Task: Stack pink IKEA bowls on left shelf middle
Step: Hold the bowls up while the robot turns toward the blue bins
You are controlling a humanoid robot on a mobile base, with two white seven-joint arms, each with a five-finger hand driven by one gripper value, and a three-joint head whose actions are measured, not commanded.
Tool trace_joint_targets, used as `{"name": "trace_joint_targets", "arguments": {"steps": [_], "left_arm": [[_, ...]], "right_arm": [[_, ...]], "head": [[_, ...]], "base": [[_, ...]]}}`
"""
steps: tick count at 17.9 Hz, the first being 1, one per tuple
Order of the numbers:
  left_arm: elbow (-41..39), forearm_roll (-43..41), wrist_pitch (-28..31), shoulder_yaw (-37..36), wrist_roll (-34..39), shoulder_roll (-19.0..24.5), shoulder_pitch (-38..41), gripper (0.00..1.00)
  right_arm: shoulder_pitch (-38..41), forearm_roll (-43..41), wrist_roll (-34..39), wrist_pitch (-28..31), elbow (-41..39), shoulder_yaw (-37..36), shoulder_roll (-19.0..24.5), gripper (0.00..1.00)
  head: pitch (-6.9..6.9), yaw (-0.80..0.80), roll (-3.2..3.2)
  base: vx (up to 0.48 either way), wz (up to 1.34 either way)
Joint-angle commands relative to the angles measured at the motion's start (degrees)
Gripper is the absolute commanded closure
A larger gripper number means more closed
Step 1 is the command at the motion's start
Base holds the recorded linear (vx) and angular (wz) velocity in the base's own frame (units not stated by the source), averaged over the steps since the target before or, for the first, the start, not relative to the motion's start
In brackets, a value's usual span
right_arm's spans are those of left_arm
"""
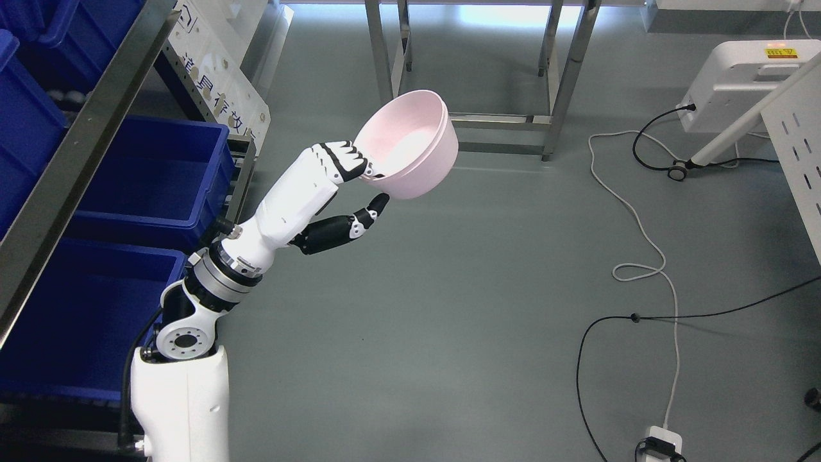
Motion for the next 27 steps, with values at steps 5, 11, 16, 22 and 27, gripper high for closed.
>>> {"name": "trace_joint_targets", "arguments": {"steps": [5, 11, 16, 22, 27], "left_arm": [[-0.5, 0.2, 0.0, -2.0, 0.0, 1.0, -0.3, 0.93], [-1.5, 0.2, 0.0, -2.8, 0.0, 1.0, -4.0, 0.94], [-1.3, 0.1, 0.0, -7.1, -0.2, 1.0, -15.3, 0.93], [-1.1, 0.1, 0.0, -7.2, -0.9, 1.0, -22.6, 0.93], [-1.1, 0.0, 0.0, -7.3, -3.0, 1.0, -28.1, 0.93]], "right_arm": [[0.0, -0.1, 0.0, 0.0, -1.0, -0.3, -1.0, 0.00], [0.0, -0.1, 0.0, 0.0, -1.0, -0.3, -1.0, 0.00], [0.0, -0.1, 0.0, 0.0, -1.0, -0.3, -1.0, 0.00], [0.0, -0.1, 0.0, 0.0, -1.0, -0.3, -1.0, 0.00], [0.0, -0.1, 0.0, 0.0, -1.0, -0.3, -1.0, 0.00]], "head": [[0.00, 0.00, 0.00], [0.00, 0.00, 0.00], [0.00, 0.00, 0.00], [0.00, 0.00, 0.00], [0.00, 0.00, 0.00]], "base": [[-0.233, 0.33], [-0.195, 0.89], [-0.150, 1.03], [-0.072, 0.93], [0.005, 0.53]]}}
